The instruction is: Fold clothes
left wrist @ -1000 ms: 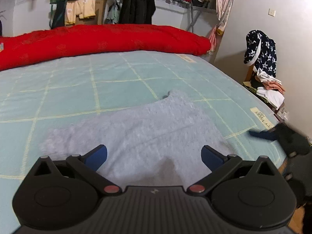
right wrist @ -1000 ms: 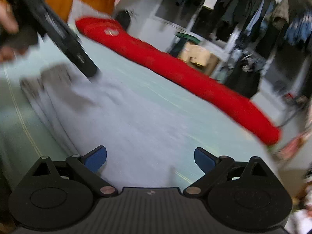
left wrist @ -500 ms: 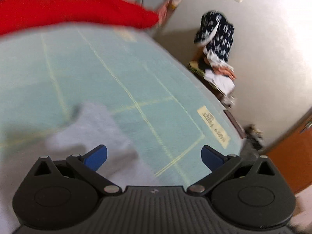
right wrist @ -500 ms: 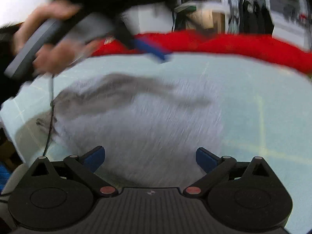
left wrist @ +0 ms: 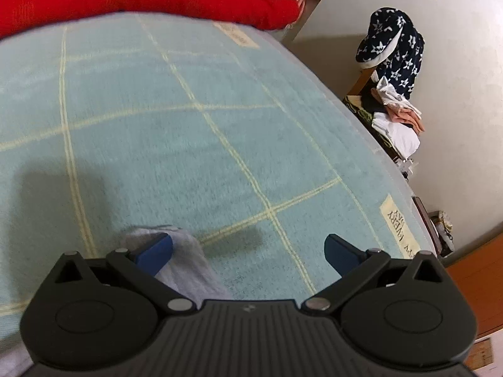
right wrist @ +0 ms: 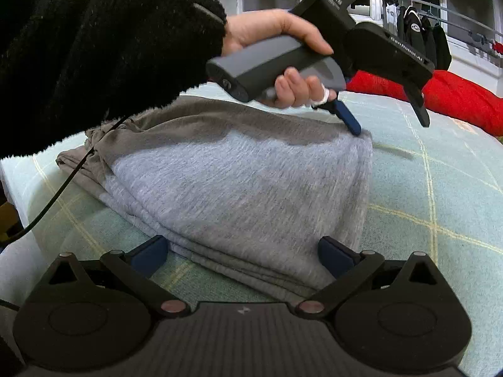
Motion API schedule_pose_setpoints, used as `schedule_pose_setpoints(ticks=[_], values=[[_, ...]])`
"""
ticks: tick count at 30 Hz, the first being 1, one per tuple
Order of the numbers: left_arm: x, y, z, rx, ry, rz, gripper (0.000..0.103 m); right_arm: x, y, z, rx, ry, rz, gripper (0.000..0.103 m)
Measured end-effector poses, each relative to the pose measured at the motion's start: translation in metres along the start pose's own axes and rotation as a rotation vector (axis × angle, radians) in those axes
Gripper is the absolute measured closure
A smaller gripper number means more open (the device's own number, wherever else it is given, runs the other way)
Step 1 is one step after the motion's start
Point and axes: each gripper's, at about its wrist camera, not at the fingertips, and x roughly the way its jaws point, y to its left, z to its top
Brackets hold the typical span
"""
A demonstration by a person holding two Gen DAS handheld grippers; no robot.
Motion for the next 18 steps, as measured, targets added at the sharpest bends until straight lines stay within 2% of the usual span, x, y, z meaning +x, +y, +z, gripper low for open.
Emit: schedule_pose_setpoints(ticks=[4,11,14,18], values=[[-0.012,-0.001,0.002,0.002,-0.016,-0.035,0.001,0.001,-0.001,-0.003,0.008,-0.003,0.003,0.0],[0.026,0.007,0.005,-0.039,0.009,0.011,0.001,-0.003,-0.001,0.0,-0.004,0.013,-0.012,0.0],[0.01,0.0,0.006,-0.02,-0.006,0.013,0.001,-0.011,-0.001,0.0,0.01,0.006,-0.015,0.0],[-0.038,-0.01,-0.007,0.037,-0.021,0.034,0.001,-0.02,-0.002,0.001,0.052,-0.023,0.0,0.0]])
